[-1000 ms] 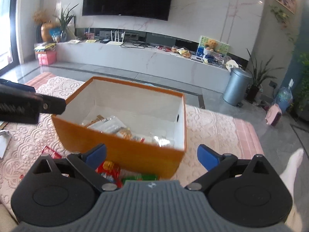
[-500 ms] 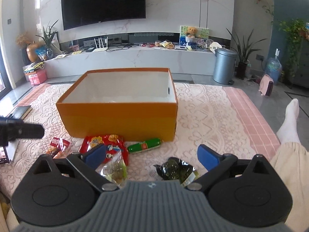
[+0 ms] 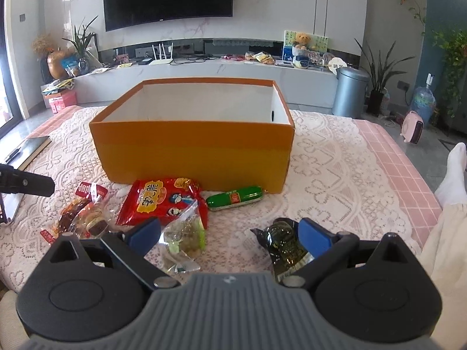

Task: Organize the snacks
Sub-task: 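Move the right tool to the clear green-snack bag while the left tool approaches the red-labelled meat pack, then close the right gripper on the clear green-snack bag while the left gripper closes on the meat pack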

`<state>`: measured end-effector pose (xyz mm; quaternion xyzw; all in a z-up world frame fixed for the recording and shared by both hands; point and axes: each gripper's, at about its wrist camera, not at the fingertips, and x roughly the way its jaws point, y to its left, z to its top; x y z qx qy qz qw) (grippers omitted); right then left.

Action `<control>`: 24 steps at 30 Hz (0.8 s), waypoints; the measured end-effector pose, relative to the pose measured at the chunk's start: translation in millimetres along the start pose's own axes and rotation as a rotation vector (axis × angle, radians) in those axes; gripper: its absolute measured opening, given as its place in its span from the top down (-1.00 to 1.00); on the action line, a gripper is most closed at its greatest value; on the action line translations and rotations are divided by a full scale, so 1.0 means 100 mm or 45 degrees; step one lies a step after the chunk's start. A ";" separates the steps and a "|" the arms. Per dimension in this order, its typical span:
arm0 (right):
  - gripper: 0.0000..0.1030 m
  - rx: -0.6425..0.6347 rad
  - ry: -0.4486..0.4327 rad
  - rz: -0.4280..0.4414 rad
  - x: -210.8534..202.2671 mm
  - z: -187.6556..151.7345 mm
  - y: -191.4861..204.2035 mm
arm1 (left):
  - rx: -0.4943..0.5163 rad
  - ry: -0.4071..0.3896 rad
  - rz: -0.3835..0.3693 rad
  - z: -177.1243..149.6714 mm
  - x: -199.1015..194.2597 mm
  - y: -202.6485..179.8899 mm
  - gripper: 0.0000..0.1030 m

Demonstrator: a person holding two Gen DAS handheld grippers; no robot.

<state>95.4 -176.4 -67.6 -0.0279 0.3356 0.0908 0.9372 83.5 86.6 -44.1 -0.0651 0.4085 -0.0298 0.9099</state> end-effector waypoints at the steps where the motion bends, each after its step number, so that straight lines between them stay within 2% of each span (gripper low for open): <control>1: -0.88 0.007 -0.001 0.005 0.02 0.01 -0.01 | -0.001 -0.002 0.006 0.00 0.02 0.03 -0.65; 10: -0.88 0.100 0.107 0.056 0.33 0.08 -0.03 | -0.012 0.054 0.038 -0.03 0.30 0.20 -0.65; 18: -0.80 0.090 0.189 0.090 0.56 0.00 0.00 | 0.169 0.168 0.193 -0.18 0.70 0.20 -0.65; 21: -0.78 0.094 0.195 0.117 0.62 -0.01 0.01 | 0.143 0.194 0.170 -0.20 0.79 0.26 -0.65; 23: -0.65 0.086 0.192 0.129 0.66 -0.01 0.03 | 0.129 0.192 0.146 -0.21 0.84 0.28 -0.64; 24: -0.64 0.081 0.193 0.135 0.69 -0.01 0.04 | 0.127 0.193 0.144 -0.21 0.86 0.29 -0.62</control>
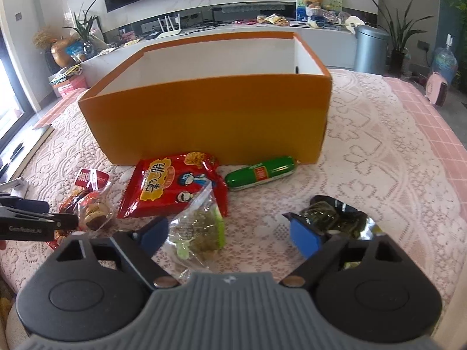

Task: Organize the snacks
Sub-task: 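Close the right gripper on the clear green-snack bag while the left gripper closes on the meat pack, then lift both packs and carry them over the orange box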

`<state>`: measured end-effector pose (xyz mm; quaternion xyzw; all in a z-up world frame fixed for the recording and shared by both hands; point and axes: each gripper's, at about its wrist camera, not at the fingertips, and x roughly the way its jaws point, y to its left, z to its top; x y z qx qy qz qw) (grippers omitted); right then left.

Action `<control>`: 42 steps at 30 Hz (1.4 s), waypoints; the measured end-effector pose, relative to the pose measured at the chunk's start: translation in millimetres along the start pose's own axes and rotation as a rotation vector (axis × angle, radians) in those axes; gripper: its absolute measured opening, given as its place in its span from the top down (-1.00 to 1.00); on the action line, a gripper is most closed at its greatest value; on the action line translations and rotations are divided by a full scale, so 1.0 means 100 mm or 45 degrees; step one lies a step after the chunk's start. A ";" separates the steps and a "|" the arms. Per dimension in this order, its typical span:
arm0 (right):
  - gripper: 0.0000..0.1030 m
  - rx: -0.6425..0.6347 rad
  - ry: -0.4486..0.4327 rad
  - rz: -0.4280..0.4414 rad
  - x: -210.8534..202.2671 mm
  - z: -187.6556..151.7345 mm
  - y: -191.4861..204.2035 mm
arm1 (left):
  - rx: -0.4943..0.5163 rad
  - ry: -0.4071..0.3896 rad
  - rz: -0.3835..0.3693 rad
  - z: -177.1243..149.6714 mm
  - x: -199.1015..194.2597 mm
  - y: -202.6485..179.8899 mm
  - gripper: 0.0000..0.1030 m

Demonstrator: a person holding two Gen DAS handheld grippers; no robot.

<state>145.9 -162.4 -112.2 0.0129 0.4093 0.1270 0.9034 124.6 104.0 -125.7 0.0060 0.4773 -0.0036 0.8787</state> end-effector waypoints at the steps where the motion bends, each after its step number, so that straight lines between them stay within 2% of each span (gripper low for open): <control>1: -0.64 -0.003 0.003 0.006 0.01 0.00 0.00 | 0.002 0.005 0.000 0.00 0.02 0.00 -0.55; 3: -0.64 -0.004 0.006 0.023 0.05 0.00 0.01 | -0.002 0.015 -0.005 -0.01 0.06 0.01 -0.50; 9: -0.64 -0.040 0.029 0.058 0.16 -0.05 0.07 | -0.011 0.007 -0.040 -0.02 0.13 0.01 -0.54; 11: -0.50 -0.058 0.036 0.073 0.20 -0.07 0.10 | 0.006 -0.008 -0.045 -0.03 0.14 0.01 -0.55; 17: -0.31 -0.067 0.060 0.079 0.26 -0.11 0.13 | 0.028 -0.037 -0.031 -0.03 0.18 -0.03 -0.56; 18: -0.30 -0.062 0.064 0.083 0.28 -0.11 0.13 | 0.034 -0.045 -0.031 -0.03 0.18 -0.04 -0.53; 19: -0.26 -0.060 0.066 0.088 0.28 -0.11 0.12 | 0.031 -0.051 -0.045 -0.03 0.18 -0.04 -0.41; 25: 0.08 -0.075 0.082 0.113 0.28 -0.13 0.14 | 0.040 -0.068 -0.040 -0.04 0.16 -0.05 -0.38; 31: 0.10 -0.062 0.080 0.122 0.27 -0.14 0.13 | 0.056 -0.079 -0.026 -0.07 0.13 -0.09 -0.36; 39: 0.13 -0.040 0.079 0.114 0.24 -0.15 0.11 | -0.017 -0.113 -0.048 -0.07 -0.02 -0.03 -0.36; 40: 0.14 -0.036 0.077 0.115 0.23 -0.14 0.10 | -0.024 -0.121 -0.046 -0.07 -0.05 -0.03 -0.36; 41: 0.26 -0.033 0.074 0.116 0.21 -0.14 0.10 | -0.029 -0.128 -0.045 -0.07 -0.08 -0.03 -0.36; 42: 0.26 -0.032 0.070 0.119 0.20 -0.14 0.09 | -0.033 -0.134 -0.045 -0.06 -0.10 -0.03 -0.36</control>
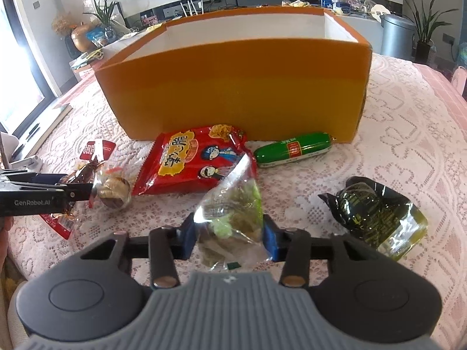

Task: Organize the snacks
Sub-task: 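Lift both packs and carry them over the orange box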

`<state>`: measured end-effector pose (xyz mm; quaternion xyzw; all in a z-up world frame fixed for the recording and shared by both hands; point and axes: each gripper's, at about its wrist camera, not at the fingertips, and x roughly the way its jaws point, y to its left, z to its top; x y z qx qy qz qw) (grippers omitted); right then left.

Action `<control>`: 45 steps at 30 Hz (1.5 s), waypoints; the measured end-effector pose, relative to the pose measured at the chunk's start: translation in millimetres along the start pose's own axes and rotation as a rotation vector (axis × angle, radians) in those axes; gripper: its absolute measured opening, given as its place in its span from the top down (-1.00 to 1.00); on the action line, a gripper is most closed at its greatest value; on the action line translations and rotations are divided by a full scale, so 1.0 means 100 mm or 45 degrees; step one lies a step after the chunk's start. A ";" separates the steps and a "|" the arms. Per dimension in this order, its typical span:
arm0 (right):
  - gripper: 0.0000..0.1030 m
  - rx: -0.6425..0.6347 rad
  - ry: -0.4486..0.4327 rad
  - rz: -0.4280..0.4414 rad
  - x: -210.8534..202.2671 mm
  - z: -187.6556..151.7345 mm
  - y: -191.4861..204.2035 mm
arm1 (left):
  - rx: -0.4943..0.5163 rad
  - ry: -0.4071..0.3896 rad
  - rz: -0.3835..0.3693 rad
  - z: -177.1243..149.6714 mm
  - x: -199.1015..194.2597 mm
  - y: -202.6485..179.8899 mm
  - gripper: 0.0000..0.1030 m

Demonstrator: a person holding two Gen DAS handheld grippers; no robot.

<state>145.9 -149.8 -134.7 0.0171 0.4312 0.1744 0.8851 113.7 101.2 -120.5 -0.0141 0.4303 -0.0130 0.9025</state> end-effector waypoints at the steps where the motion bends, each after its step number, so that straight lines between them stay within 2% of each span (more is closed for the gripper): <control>1: 0.27 0.001 -0.002 -0.001 -0.01 0.00 0.00 | -0.004 -0.008 0.001 0.01 -0.03 -0.01 -0.36; 17: 0.28 0.008 -0.094 0.001 -0.37 -0.02 -0.01 | -0.024 -0.117 0.010 0.07 -0.47 -0.09 -0.26; 21: 0.28 -0.001 -0.117 0.006 -0.46 -0.04 0.01 | -0.055 -0.134 -0.056 0.08 -0.59 -0.09 -0.26; 33: 0.28 -0.007 -0.206 0.024 -0.81 -0.01 0.04 | 0.003 -0.197 -0.124 0.21 -0.91 -0.44 -0.26; 45: 0.28 -0.054 -0.340 0.006 -1.25 0.18 0.02 | 0.073 -0.250 -0.212 0.53 -1.11 -0.76 -0.26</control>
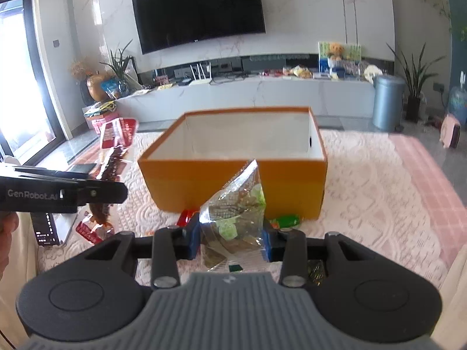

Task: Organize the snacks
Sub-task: 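Lift both packs and carry them over the orange box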

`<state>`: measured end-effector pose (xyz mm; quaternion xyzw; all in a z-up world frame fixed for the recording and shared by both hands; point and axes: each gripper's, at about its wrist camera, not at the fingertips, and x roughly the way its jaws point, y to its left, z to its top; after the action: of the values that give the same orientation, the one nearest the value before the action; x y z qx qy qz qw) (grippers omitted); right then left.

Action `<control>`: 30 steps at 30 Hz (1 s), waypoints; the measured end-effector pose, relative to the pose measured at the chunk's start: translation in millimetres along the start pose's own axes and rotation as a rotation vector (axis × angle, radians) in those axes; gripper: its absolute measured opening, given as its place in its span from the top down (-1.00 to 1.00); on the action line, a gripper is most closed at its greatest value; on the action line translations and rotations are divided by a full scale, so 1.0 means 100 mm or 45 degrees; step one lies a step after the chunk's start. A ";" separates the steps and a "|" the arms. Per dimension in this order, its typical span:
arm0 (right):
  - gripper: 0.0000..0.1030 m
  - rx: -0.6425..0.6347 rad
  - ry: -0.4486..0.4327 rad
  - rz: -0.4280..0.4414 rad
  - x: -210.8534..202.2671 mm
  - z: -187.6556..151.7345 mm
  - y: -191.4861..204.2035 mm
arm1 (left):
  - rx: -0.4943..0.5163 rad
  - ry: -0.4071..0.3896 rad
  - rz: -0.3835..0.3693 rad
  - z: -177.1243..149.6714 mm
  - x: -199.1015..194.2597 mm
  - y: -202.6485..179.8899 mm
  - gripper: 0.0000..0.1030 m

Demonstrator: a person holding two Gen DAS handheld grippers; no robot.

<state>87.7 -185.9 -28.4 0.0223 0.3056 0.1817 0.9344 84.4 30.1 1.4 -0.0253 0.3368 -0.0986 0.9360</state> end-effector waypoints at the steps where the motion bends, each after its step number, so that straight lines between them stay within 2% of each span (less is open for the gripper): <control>1: 0.28 -0.008 -0.007 0.001 -0.02 0.03 0.00 | 0.003 -0.002 -0.004 0.04 0.01 -0.02 -0.26; 16: 0.28 -0.126 -0.091 -0.034 0.06 0.71 -0.08 | 0.008 -0.027 -0.037 0.52 0.31 -0.14 -0.26; 30: 0.28 -0.191 -0.082 -0.089 0.62 1.20 -0.18 | -0.029 -0.031 -0.018 0.87 0.71 -0.07 -0.26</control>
<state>209.2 -172.2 31.6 -0.0527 0.2614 0.1704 0.9486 192.1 6.7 24.8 -0.0397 0.3262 -0.1011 0.9390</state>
